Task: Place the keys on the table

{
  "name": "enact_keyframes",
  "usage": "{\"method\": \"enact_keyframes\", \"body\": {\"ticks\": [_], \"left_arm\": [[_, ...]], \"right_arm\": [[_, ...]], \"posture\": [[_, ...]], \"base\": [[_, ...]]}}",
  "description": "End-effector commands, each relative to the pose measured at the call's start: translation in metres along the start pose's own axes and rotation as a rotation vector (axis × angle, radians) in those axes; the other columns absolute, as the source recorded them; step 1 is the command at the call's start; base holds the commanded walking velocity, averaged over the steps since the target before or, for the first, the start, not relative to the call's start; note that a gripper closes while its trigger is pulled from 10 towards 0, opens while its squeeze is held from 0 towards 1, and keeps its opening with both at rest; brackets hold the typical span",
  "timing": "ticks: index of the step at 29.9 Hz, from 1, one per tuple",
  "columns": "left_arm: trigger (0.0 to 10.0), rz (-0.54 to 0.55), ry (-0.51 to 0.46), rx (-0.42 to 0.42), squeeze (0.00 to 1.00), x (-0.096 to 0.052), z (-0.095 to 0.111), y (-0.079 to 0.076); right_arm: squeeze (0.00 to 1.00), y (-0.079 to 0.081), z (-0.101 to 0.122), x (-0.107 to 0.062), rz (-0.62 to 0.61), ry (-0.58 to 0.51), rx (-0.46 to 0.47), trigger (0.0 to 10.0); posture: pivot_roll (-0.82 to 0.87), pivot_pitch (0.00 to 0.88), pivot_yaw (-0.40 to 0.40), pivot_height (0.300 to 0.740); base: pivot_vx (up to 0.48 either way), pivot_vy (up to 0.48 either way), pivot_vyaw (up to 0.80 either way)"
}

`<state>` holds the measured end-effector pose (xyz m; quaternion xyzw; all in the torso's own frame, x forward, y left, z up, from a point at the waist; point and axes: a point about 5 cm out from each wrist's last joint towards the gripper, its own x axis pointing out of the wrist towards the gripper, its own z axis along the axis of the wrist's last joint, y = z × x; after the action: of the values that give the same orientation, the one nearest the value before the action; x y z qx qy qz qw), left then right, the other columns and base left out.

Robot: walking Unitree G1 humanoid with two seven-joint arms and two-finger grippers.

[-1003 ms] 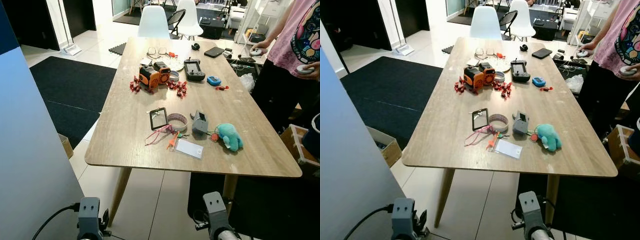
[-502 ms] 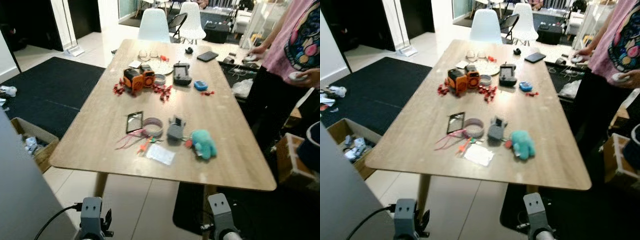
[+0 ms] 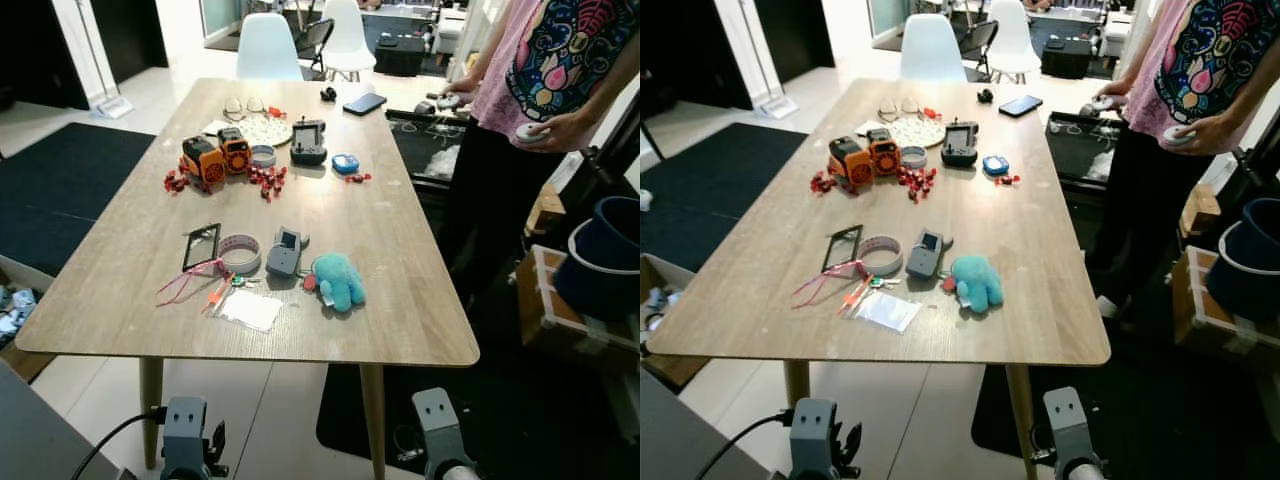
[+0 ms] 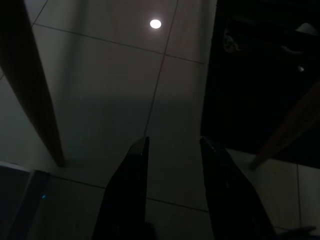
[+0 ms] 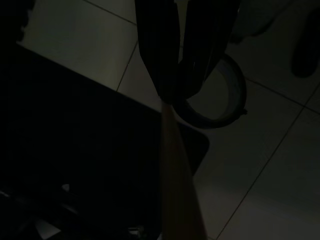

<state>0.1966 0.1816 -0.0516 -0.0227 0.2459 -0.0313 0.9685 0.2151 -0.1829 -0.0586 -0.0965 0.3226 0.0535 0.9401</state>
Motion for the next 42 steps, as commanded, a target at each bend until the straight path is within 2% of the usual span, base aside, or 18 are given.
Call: {"method": "enact_keyframes", "body": {"ticks": [1, 9, 10, 11, 17, 19, 20, 23, 24, 26, 29, 34, 38, 40, 41, 42], "left_arm": [[10.0, -0.022, 0.019, 0.015, 0.0, -0.001, -0.004, -0.003], [10.0, -0.09, -0.014, 0.069, 0.0, -0.003, -0.001, -0.007], [10.0, -0.148, -0.027, 0.114, 0.0, -0.006, -0.002, -0.008], [10.0, -0.244, -0.056, 0.2, 0.0, -0.016, -0.003, -0.003], [10.0, -0.329, -0.1, 0.26, 0.0, -0.027, -0.001, 0.004], [10.0, -0.386, -0.118, 0.306, 0.0, -0.033, 0.0, 0.007], [10.0, -0.386, -0.118, 0.306, 0.0, -0.033, 0.0, 0.007], [10.0, -0.438, -0.137, 0.311, 0.0, -0.034, 0.002, 0.002], [10.0, -0.438, -0.137, 0.311, 0.0, -0.034, 0.002, 0.002], [10.0, -0.505, -0.166, 0.309, 0.0, -0.037, 0.004, -0.004], [10.0, -0.561, -0.18, 0.317, 0.0, -0.038, 0.005, -0.009], [10.0, -0.594, -0.185, 0.328, 0.0, -0.04, 0.005, -0.011], [10.0, -0.576, -0.187, 0.328, 0.0, -0.04, 0.004, -0.009], [10.0, -0.542, -0.184, 0.346, 0.0, -0.038, 0.004, -0.006], [10.0, -0.515, -0.181, 0.35, 0.0, -0.037, 0.004, -0.003], [10.0, -0.471, -0.177, 0.365, 0.0, -0.035, 0.005, 0.0]], "right_arm": [[0.0, -0.001, -0.004, -0.001, -0.01, 0.015, 0.01, 10.0], [0.0, -0.005, -0.005, -0.002, -0.02, 0.013, 0.011, 10.0], [0.0, -0.007, -0.006, -0.003, -0.023, 0.013, 0.012, 10.0], [0.0, -0.009, -0.003, -0.003, -0.022, -0.009, 0.012, 10.0], [0.0, -0.01, 0.002, -0.002, -0.001, -0.044, 0.005, 10.0], [0.0, -0.003, 0.007, -0.002, 0.1, -0.079, -0.003, 10.0], [0.0, -0.003, 0.007, -0.002, 0.1, -0.079, -0.003, 10.0], [0.0, 0.022, 0.019, -0.004, 0.357, -0.167, -0.072, 10.0], [0.0, 0.022, 0.019, -0.004, 0.357, -0.167, -0.072, 10.0], [0.0, 0.03, 0.027, -0.006, 0.472, -0.223, -0.077, 10.0], [0.0, 0.031, 0.033, -0.007, 0.515, -0.26, -0.065, 10.0], [0.0, 0.028, 0.041, -0.006, 0.497, -0.295, -0.061, 10.0], [0.0, 0.036, 0.052, -0.005, 0.549, -0.342, -0.052, 10.0], [0.0, 0.045, 0.06, -0.006, 0.606, -0.374, -0.08, 10.0], [0.0, 0.049, 0.062, -0.004, 0.612, -0.358, -0.117, 10.0], [0.0, 0.051, 0.065, -0.003, 0.599, -0.355, -0.191, 10.0]], "posture": [[0.06, 0.077, -0.042, 0.74], [0.05, 0.08, -0.042, 0.74], [0.05, 0.082, -0.043, 0.74], [0.05, 0.083, -0.042, 0.74], [0.05, 0.085, -0.042, 0.74], [0.05, 0.086, -0.044, 0.74], [0.05, 0.086, -0.044, 0.74], [0.06, 0.09, -0.046, 0.74], [0.06, 0.09, -0.046, 0.74], [0.05, 0.089, -0.044, 0.74], [0.05, 0.089, -0.043, 0.74], [0.05, 0.086, -0.043, 0.74], [0.05, 0.082, -0.046, 0.74], [0.05, 0.081, -0.045, 0.74], [0.05, 0.077, -0.044, 0.74], [0.05, 0.074, -0.044, 0.74]], "base": [[0.0, 0.0, 0.0], [0.0, 0.0, 0.0], [0.0, 0.0, 0.0], [0.0, 0.0, 0.0], [0.0, 0.0, 0.0], [0.0, 0.0, 0.0], [0.0, 0.0, 0.0], [0.0, 0.0, 0.0], [0.0, 0.0, 0.0], [0.0, 0.0, 0.0], [0.0, 0.0, 0.0], [0.0, 0.0, 0.0], [0.0, 0.0, 0.0], [0.0, 0.0, 0.0], [0.0, 0.0, 0.0], [0.0, 0.0, 0.0]]}}
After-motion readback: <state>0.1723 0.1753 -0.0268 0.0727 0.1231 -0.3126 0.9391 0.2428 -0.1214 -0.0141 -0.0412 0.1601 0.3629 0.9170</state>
